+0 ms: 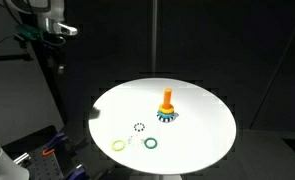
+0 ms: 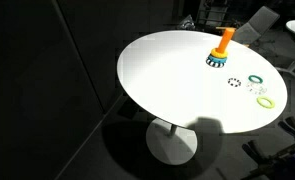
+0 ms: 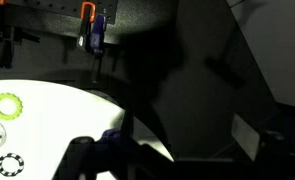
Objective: Remove the orange circular object from the wooden object
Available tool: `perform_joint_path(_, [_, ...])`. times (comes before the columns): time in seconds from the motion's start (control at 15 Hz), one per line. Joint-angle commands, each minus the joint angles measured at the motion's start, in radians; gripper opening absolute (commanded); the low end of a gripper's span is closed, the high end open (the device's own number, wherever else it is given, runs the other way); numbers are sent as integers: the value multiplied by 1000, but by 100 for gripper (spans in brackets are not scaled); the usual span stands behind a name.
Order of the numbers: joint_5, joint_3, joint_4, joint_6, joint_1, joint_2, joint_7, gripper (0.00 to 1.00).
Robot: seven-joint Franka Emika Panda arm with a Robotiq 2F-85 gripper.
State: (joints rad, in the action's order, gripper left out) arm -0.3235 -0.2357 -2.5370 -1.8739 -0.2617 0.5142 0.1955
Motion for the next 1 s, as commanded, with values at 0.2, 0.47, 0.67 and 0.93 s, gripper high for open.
perform_joint_path(0.2, [-2,-4,2,4,6,1,-2,100])
perform_joint_path(0.47, [-2,-4,2,4,6,1,-2,100])
perform_joint_path(0.67, [11,-2,27,-4,19,-12,7,100])
perform_joint_path(0.93, [31,-5,57,-70,48,-50,23,100])
